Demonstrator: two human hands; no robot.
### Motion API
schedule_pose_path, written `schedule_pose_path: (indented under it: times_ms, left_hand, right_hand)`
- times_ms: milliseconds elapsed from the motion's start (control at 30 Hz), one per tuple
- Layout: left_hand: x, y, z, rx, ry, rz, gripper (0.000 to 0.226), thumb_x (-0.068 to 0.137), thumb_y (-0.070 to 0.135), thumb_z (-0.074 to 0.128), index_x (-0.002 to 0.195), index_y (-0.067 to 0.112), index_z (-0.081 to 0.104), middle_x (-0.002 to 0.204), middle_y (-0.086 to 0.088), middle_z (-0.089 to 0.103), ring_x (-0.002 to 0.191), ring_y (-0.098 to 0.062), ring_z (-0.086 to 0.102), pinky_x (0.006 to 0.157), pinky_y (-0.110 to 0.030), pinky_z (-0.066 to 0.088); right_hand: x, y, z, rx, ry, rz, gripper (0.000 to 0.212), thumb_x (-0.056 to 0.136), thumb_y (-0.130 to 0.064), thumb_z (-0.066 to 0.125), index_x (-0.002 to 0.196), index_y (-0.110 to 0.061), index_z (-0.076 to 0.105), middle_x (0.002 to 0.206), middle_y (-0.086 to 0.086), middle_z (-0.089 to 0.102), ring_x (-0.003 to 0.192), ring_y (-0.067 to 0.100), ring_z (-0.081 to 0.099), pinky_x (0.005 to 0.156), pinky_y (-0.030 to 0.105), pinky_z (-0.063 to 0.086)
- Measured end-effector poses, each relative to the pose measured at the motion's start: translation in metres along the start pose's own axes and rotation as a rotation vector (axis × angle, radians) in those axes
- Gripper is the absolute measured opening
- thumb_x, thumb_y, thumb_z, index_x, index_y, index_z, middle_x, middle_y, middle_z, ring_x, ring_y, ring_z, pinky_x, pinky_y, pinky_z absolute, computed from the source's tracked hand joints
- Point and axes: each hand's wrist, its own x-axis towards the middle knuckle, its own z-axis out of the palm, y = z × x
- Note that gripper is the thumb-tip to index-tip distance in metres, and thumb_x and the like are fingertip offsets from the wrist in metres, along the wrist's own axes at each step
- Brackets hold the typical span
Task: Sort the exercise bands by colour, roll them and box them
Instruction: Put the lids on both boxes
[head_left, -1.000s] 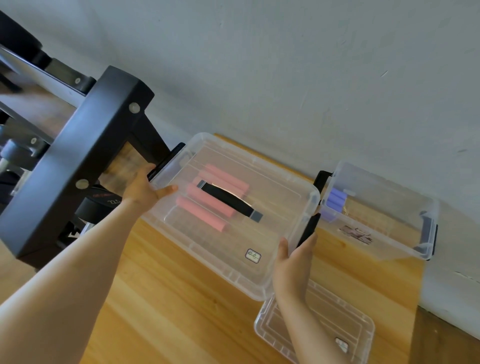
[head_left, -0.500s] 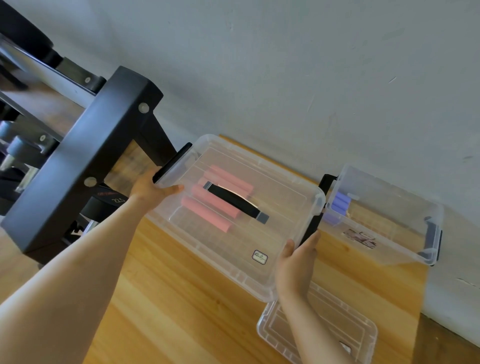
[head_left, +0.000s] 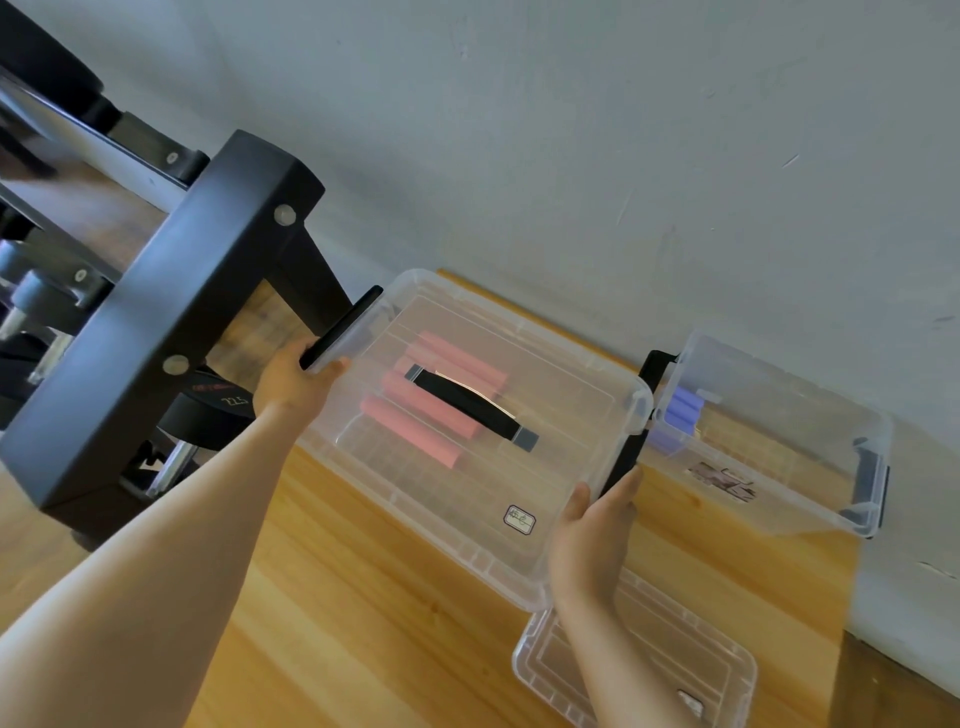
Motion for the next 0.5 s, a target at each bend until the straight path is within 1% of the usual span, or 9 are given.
schedule_pose_path:
  times_ms: [133,233,333,400,500]
  left_hand:
    - [-0.002,0.000,0.004,0.018,0.045,0.017,0.039,0.092,0.043,0.061,0.121,0.017,0.057,0.110,-0.005,0.066,0.100,-0.028,0.063,0.086,-0.050,0.053]
    - [-0.004,0.000,0.006,0.036,0.057,0.017,0.045,0.092,0.044,0.060,0.126,0.016,0.055,0.114,-0.007,0.065,0.104,-0.030,0.063,0.088,-0.051,0.052]
    - [-0.003,0.000,0.008,0.069,0.082,0.027,0.042,0.094,0.041,0.058,0.126,0.013,0.055,0.112,-0.008,0.066,0.102,-0.030,0.063,0.085,-0.045,0.051]
    - [0.002,0.006,0.008,0.117,0.063,0.054,0.038,0.096,0.036,0.057,0.124,0.010,0.055,0.111,-0.011,0.065,0.103,-0.032,0.062,0.082,-0.042,0.048]
    - [0.018,0.024,0.010,0.166,-0.026,0.102,0.046,0.098,0.036,0.053,0.134,0.008,0.048,0.123,-0.012,0.061,0.114,-0.034,0.058,0.089,-0.044,0.047]
  right_hand:
    - [0.000,0.002,0.001,0.003,-0.004,0.006,0.062,0.103,-0.022,0.040,0.154,-0.008,0.009,0.131,0.023,0.048,0.077,0.018,0.050,0.064,0.028,0.049]
    - [-0.001,0.002,0.001,0.010,0.000,-0.003,0.061,0.103,-0.022,0.040,0.154,-0.008,0.009,0.129,0.023,0.049,0.076,0.018,0.050,0.063,0.027,0.050]
    - [-0.001,0.003,0.001,0.016,-0.005,0.000,0.062,0.103,-0.022,0.041,0.154,-0.007,0.010,0.129,0.023,0.049,0.077,0.018,0.050,0.063,0.026,0.048]
    - [-0.001,0.003,0.001,0.024,-0.008,0.000,0.062,0.102,-0.022,0.042,0.154,-0.006,0.009,0.128,0.022,0.049,0.077,0.018,0.050,0.062,0.026,0.048]
    - [-0.001,0.003,0.004,0.035,-0.003,-0.015,0.063,0.102,-0.020,0.043,0.153,-0.005,0.011,0.126,0.023,0.050,0.075,0.016,0.050,0.061,0.023,0.046]
